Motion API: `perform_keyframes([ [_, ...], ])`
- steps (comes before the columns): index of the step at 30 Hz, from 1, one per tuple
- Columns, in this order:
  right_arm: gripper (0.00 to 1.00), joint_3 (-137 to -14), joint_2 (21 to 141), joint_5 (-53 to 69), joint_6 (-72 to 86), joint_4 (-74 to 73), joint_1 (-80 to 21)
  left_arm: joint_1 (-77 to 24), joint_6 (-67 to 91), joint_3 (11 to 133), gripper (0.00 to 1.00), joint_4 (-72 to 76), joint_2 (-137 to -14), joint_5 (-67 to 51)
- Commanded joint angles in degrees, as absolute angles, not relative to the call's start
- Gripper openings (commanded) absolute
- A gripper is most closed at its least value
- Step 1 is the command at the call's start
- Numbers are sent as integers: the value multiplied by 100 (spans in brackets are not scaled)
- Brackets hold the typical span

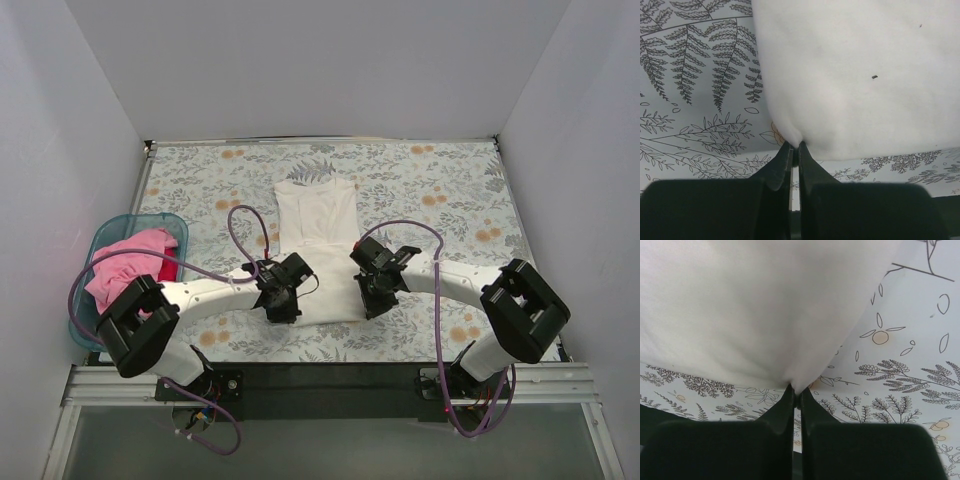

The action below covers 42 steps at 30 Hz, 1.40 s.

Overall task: Fold and stack the t-shirts
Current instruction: Fold the tshirt

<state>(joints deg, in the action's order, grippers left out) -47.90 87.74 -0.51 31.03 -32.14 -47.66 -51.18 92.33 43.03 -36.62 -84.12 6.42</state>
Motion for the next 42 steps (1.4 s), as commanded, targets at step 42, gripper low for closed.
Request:
perform_keyframes([
  [42, 1, -10668, 9878, -483, 756, -6767, -4193, -3639, 8043, 6802, 0, -5415, -7382, 1099],
])
